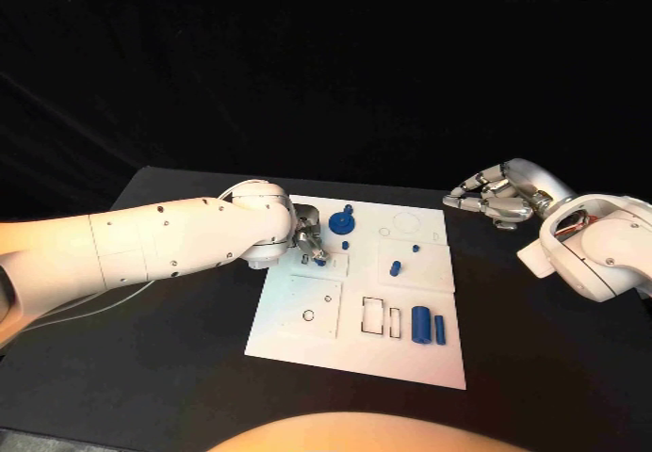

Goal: Assemble the parts on the task board

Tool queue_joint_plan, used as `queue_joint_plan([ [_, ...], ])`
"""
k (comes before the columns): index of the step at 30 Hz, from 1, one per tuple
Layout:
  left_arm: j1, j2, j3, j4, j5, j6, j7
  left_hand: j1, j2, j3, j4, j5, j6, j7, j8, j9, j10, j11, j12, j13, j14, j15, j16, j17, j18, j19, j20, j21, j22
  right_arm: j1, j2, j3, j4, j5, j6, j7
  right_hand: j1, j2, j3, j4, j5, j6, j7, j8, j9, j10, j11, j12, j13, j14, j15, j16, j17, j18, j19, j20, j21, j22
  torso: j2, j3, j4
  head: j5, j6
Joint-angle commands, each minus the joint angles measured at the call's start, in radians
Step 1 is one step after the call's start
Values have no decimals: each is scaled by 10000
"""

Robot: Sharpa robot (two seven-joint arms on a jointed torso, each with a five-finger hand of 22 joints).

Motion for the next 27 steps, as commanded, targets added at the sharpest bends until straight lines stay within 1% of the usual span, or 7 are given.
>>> queue_joint_plan([
  [1, -20, 17, -16, 11, -105, 293, -66, 17, 125, 1207, -1277, -28, 334, -321, 49, 415, 90, -4, 47, 26, 703, -69, -6, 1445, -131, 62, -10, 57, 15, -7, 0, 2, 10, -26, -13, 40, -24, 65, -21, 35, 42, -36, 10, 37, 10, 8, -47, -4, 22, 394, -80, -44, -6, 66, -6, -80, -25, -14, -3, 1, 0, -7, -8],
  [4, -20, 21, -16, 19, -111, 352, -68, 13, 132, 1185, -1276, -29, 346, -328, 57, 415, 100, -9, 60, 42, 703, -73, -6, 1446, -134, 70, -13, 62, 29, -8, -1, 2, 11, -25, -12, 39, -25, 69, -32, 48, 56, -24, 5, 59, 18, 5, -51, -7, 17, 391, -83, -56, -20, 67, -7, -82, -36, -19, -8, 1, 1, -2, -24],
  [12, -22, 31, -18, 37, -120, 382, -74, -47, 165, 979, -1241, -39, 408, -370, 91, 401, 143, -41, 124, 123, 705, -102, -6, 1447, -139, 85, -32, 70, 53, -9, -4, 2, 16, -23, -14, 41, -25, 69, -32, 48, 56, -24, 5, 59, 18, 5, -51, -7, 17, 391, -83, -56, -20, 67, -7, -82, -36, -19, -6, 6, -6, -12, -5],
  [15, -24, 20, -18, 52, -65, 191, -74, 34, 253, 978, -1286, -18, 407, -381, 90, 389, 140, -58, 121, 122, 705, -116, -7, 1449, -140, 88, -42, 72, 58, -10, -7, 1, 17, -22, -19, 42, -29, 77, -42, 62, 67, -17, 1, 76, 25, 11, -55, -1, 23, 390, -85, -62, -25, 70, -11, -84, -51, -27, -7, 0, -5, -12, -1],
  [20, -39, -77, -14, 159, 243, -261, -70, 106, 350, 997, -1326, -4, 398, -376, 90, 378, 135, -61, 115, 119, 705, -123, -8, 1448, -140, 90, -53, 72, 60, -10, -13, 1, 13, -22, -27, 45, -29, 77, -42, 62, 67, -17, 1, 76, 25, 11, -55, -1, 23, 390, -85, -62, -25, 70, -11, -84, -51, -27, -6, 2, 3, -23, 24],
  [27, -55, -289, 32, 393, 758, -1030, -48, 145, 399, 1014, -1352, 1, 392, -371, 93, 374, 134, -60, 113, 119, 706, -125, -7, 1450, -143, 99, -58, 77, 75, -11, -18, 1, 10, -21, -36, 50, -29, 77, -42, 62, 67, -17, 1, 76, 25, 11, -55, -1, 23, 390, -85, -62, -25, 70, -11, -84, -51, -27, -5, 1, 14, -32, 21],
])
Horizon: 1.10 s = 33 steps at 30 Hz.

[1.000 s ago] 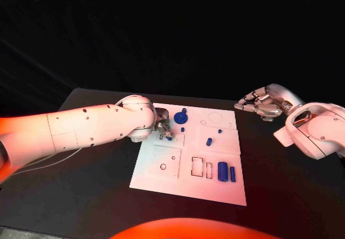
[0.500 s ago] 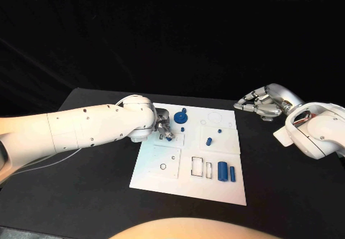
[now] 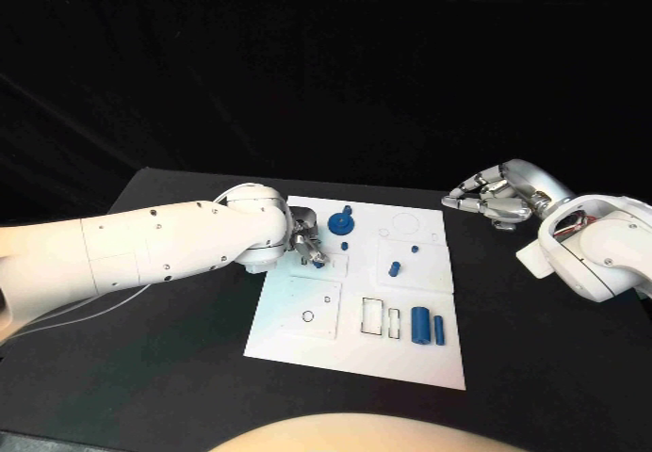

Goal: Assemble the parts on the task board

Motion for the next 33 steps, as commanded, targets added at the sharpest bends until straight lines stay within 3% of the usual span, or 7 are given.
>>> queue_joint_plan([
  [1, -5, -54, 23, 111, 524, -758, -8, 32, 103, 1156, -1207, 60, 337, -322, 55, 380, 65, -23, 57, 11, 742, -89, -7, 1454, -144, 65, -23, 40, 42, -5, -5, 2, 5, -22, -36, 51, -29, 77, -12, 32, 67, -17, 1, 36, 9, 11, -55, -1, 23, 426, -50, -62, -14, 70, -11, -84, -51, -17, -1, 1, 8, 1, -2],
  [12, -51, -101, 38, 206, 660, -1168, 9, 37, 121, 1160, -1208, 61, 338, -320, 57, 379, 69, -22, 62, 18, 743, -89, -6, 1456, -146, 71, -25, 44, 52, -6, -2, 2, 3, -20, -34, 53, -29, 77, -12, 32, 67, -17, 1, 36, 9, 11, -55, -1, 23, 426, -50, -62, -14, 70, -11, -84, -51, -17, 6, 0, 4, 8, -14],
  [33, -173, 159, 6, -142, -103, -781, -50, 54, 146, 1165, -1221, 61, 334, -316, 59, 376, 69, -21, 60, 17, 743, -89, -7, 1455, -146, 72, -28, 45, 52, -7, -14, 2, 15, -19, -27, 42, -29, 77, -12, 32, 67, -17, 1, 36, 9, 11, -55, -1, 23, 426, -50, -62, -14, 70, -11, -84, -51, -17, 4, -1, -8, -2, -85],
])
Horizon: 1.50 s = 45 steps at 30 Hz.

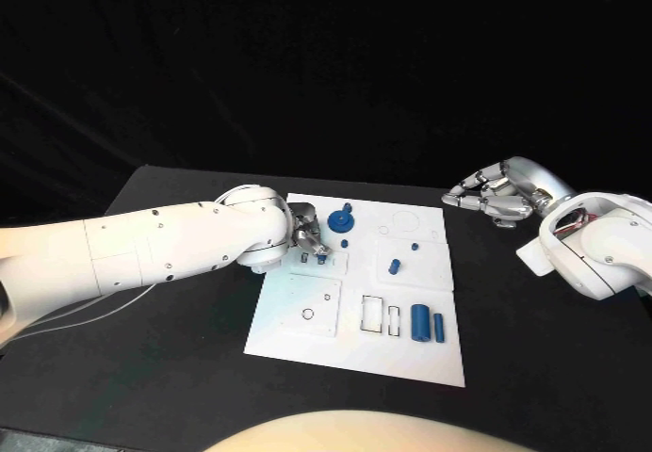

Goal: Assemble the parts on the task board

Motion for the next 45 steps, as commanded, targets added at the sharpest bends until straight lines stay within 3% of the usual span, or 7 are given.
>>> queue_joint_plan([
  [1, -28, 47, -2, -24, -360, 222, -26, 43, 132, 1170, -1216, 38, 320, -331, 56, 377, 31, -19, 60, 10, 743, -91, -7, 1458, -145, 73, -29, 45, 56, -4, -6, 2, 12, -22, -25, 36, -29, 77, -14, 35, 67, -17, 1, 37, 13, 11, -55, -1, 23, 425, -51, -62, -15, 70, -11, -84, -51, -9, -7, -4, -2, 3, -22],
  [24, -55, 55, -7, -51, -597, 945, -70, 49, 30, 1081, -1300, 17, 316, -322, 67, 361, 67, -11, 115, 86, 743, -87, -8, 1458, -151, 88, -37, 54, 81, -6, -11, 2, 4, -22, -19, 31, -31, 86, -45, 68, 89, -14, -8, 79, 29, 13, -64, 2, 22, 427, -59, -69, -14, 72, -7, -90, -69, -14, -10, 0, 5, -9, -58],
  [45, -55, 77, -15, -84, -647, 1107, -92, -32, 10, 925, -1265, 13, 389, -350, 100, 336, 110, -24, 173, 159, 745, -92, -6, 1462, -158, 108, -38, 66, 116, -6, -18, 2, 8, -22, -30, 34, -31, 86, -52, 74, 92, -14, -10, 87, 32, 11, -65, 0, 19, 426, -60, -75, -22, 73, -10, -91, -78, -18, -12, -1, -1, -18, -61],
])
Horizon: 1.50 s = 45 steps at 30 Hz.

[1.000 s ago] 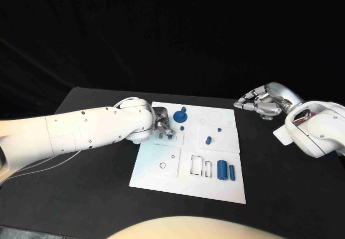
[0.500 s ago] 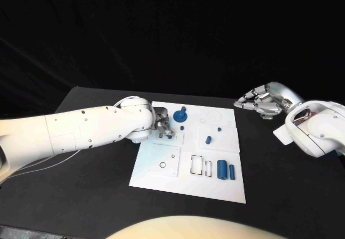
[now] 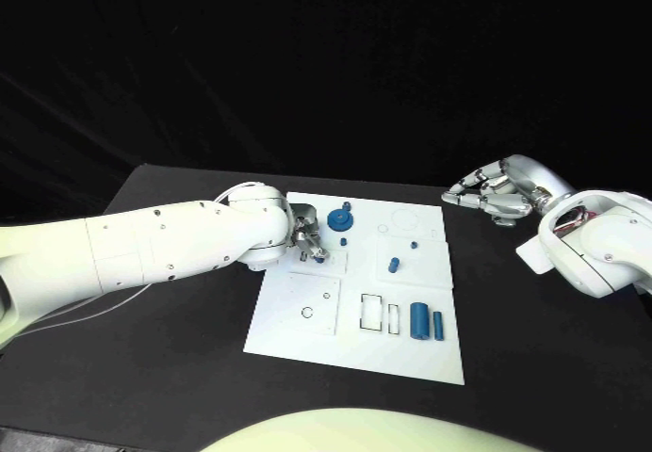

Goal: Assemble the parts on the task board

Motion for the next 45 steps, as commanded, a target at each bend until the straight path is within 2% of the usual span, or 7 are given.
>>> queue_joint_plan([
  [1, -47, 4, -41, -15, -68, 331, -102, 11, -3, 1071, -1119, 38, 390, -356, 99, 334, 41, -25, 24, 9, 746, -95, -6, 1458, -159, 74, -3, 67, 123, -3, -8, 2, 7, -23, -30, 36, -31, 86, -10, 32, 36, -14, -10, 45, 13, 11, -65, 0, 19, 426, -60, -35, -8, 74, -9, -90, -33, -9, 5, -1, -1, 0, -5],
  [6, -47, -11, -39, -11, 92, 301, -123, 38, 77, 1089, -1119, 52, 391, -361, 102, 325, 43, -33, 25, 12, 746, -102, -5, 1461, -161, 80, -6, 71, 134, -3, -9, 2, 5, -23, -30, 35, -31, 86, -10, 32, 36, -14, -10, 45, 13, 11, -65, 0, 19, 426, -60, -35, -8, 74, -9, -90, -33, -9, 5, 0, 6, -6, 4],
  [16, -46, -37, -33, 18, 306, 407, -131, -8, 67, 1021, -1101, 36, 418, -367, 122, 319, 89, -35, 92, 107, 747, -106, -4, 1463, -167, 97, -8, 82, 162, -7, -5, 2, -10, -23, -22, 36, -31, 86, -10, 32, 36, -14, -10, 45, 13, 11, -65, 0, 19, 426, -60, -35, -8, 74, -9, -90, -33, -9, 9, 3, 6, -21, -44],
  [24, -45, -73, -18, 42, 253, 488, -124, -348, 5, 516, -855, 18, 537, -452, 158, 252, 154, -93, 180, 229, 749, -146, -4, 1467, -179, 137, -26, 104, 228, -17, 2, 2, -23, -23, -18, 39, -31, 86, -10, 32, 36, -14, -10, 45, 13, 11, -65, 0, 19, 426, -60, -35, -8, 74, -9, -90, -33, -9, 7, 6, 11, -21, -55],
  [45, -43, -93, 2, -8, 164, 340, -122, -706, 259, -43, -369, 35, 661, -521, 195, 160, 212, -151, 254, 340, 753, -194, -1, 1478, -197, 192, -72, 135, 320, -33, 5, 2, -30, -22, -13, 43, -31, 86, -10, 32, 36, -14, -10, 45, 13, 11, -65, 0, 19, 426, -60, -35, -8, 74, -9, -90, -33, -9, 8, 6, 0, 12, -42],
])
